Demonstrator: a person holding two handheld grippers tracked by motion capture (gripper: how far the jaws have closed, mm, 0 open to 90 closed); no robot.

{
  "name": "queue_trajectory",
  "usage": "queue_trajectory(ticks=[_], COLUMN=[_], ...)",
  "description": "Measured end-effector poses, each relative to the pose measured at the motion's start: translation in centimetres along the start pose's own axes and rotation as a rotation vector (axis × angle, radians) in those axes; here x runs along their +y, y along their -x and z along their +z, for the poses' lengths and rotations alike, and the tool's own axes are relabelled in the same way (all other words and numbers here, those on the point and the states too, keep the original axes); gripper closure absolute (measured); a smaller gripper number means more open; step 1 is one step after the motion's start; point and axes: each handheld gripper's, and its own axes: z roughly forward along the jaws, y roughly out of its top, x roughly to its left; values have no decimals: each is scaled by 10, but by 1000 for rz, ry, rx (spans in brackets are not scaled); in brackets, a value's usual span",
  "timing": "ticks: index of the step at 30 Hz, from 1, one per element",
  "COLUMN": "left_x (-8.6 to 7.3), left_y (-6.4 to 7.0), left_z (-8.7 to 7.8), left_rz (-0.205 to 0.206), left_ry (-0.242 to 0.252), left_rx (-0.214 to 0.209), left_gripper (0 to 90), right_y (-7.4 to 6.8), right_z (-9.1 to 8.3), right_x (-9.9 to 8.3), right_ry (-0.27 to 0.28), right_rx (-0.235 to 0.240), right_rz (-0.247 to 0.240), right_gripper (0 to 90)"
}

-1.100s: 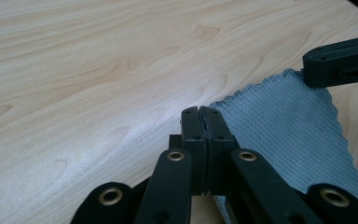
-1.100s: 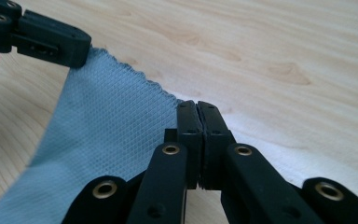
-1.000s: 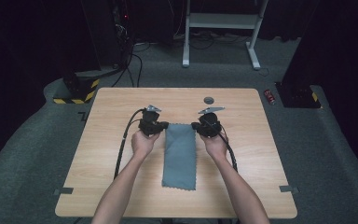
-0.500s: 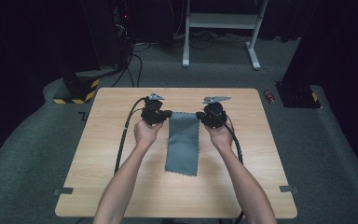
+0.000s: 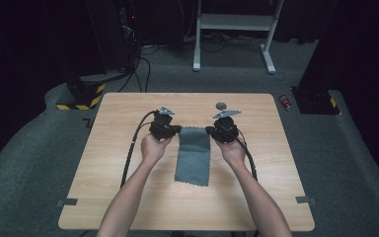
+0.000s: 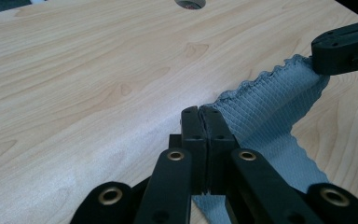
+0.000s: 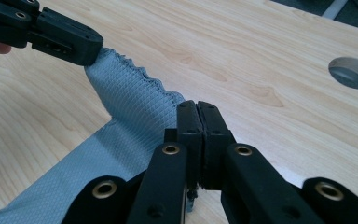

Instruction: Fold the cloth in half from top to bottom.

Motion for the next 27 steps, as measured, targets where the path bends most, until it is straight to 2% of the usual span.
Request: queue_trajectory(ticks=[9,19,27], left_x=[-14,-26,-36], left_y=[6,12,16], left_z=[1,-2,-1], left_rz=[14,24,16], left_ry=[-7,-12,-14], left_rx=[-21,-38,-52], left_gripper=[891,891,891], right_y=[-4,-11,-11], right_z=[3,3,2], right_x=[-15,-30,-40], right_ry=[-27,-43,-46], right_rx=[20,36,55], right_rz=[-5,-32,-17], right_gripper=[888,887,886])
